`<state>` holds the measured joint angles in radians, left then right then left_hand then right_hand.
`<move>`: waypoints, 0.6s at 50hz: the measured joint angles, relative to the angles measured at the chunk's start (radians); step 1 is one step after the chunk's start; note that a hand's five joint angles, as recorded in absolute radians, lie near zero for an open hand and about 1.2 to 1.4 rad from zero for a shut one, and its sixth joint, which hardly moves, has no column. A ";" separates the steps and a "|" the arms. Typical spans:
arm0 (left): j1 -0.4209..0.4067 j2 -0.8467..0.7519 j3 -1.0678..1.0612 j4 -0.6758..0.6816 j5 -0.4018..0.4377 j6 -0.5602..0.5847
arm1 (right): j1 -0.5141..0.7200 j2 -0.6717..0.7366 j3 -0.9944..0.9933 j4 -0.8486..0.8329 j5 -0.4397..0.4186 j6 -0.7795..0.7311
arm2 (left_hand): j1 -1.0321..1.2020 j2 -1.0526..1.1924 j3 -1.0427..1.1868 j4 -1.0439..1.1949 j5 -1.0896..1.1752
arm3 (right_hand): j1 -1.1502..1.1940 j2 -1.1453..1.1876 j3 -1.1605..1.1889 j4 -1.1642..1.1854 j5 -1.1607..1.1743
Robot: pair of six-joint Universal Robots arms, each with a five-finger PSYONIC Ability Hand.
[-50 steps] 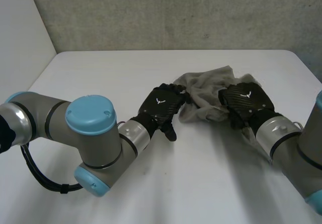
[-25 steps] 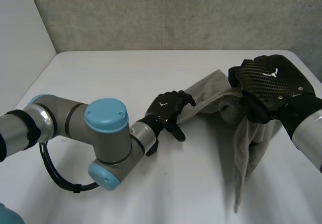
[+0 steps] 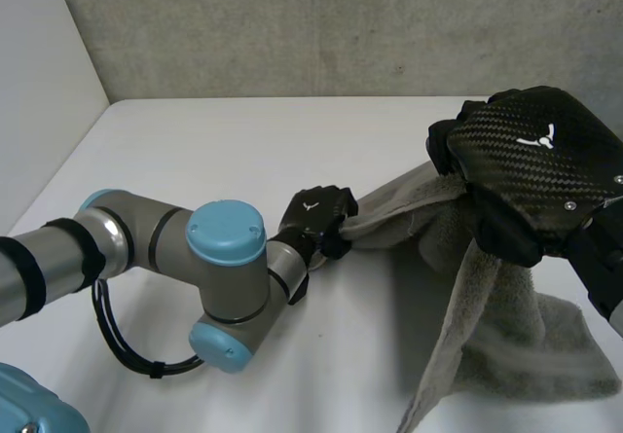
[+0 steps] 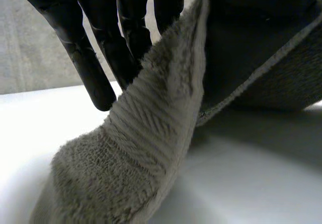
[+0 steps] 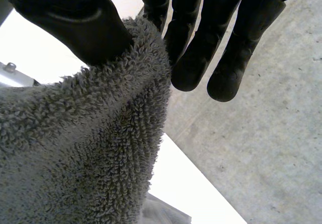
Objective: Fold the towel.
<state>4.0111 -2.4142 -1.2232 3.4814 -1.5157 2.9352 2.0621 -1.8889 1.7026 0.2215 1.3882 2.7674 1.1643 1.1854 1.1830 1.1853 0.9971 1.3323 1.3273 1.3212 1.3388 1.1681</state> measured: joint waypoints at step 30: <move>0.324 0.823 -0.415 -0.157 0.074 0.472 | -0.140 0.227 -0.095 0.007 -0.095 -0.023 | 0.042 0.031 0.033 0.031 0.034 | 0.004 0.000 0.000 0.000 0.006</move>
<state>4.3353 -1.5907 -1.6385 3.3241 -1.4419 3.4072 1.9224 -1.6620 1.6079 0.2288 1.2934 2.7444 1.2067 1.2168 1.2162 1.2165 1.0315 1.3360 1.3273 1.3213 1.3388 1.1744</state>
